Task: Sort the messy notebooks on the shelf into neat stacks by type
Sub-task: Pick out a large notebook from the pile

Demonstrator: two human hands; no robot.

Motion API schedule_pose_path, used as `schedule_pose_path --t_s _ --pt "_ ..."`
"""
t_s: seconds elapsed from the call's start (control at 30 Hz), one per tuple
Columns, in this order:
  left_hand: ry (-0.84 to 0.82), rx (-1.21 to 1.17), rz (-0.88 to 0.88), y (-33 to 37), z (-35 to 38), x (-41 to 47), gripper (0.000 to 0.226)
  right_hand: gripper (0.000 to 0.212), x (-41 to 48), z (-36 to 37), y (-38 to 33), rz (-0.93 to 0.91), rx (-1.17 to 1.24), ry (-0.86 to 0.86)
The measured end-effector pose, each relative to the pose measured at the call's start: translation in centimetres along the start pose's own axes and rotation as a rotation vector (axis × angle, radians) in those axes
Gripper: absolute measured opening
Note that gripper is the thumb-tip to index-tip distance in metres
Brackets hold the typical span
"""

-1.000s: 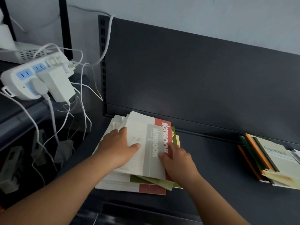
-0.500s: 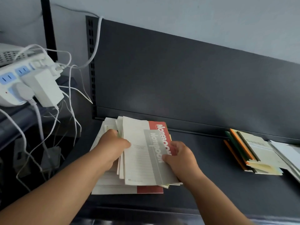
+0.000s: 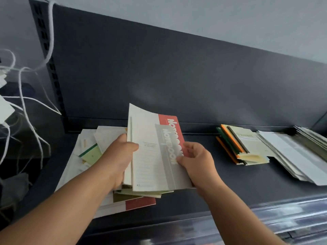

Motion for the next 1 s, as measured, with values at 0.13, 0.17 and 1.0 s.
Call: schedule_pose_path --t_s 0.13,0.17,1.0 --pt "-0.066 0.006 0.064 0.6 3.0 -0.5 0.020 0.047 -0.2 -3.3 0.2 0.012 0.040 0.043" --pt "-0.082 0.003 0.075 0.8 3.8 -0.8 0.020 0.056 -0.2 -4.2 0.5 0.037 0.052 0.058" --pt "-0.557 -0.042 -0.014 -1.3 44.5 -11.3 0.027 0.014 -2.3 -43.9 16.2 0.133 0.281 0.477"
Point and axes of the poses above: each hand's wrist, its own x-axis towards the middle knuckle, its own z-axis out of the palm, y = z × x, the point moved 5 cm from there along x, towards the middle knuckle, and after that the axes turned 2 degrees about y, right-handed, at the moved point
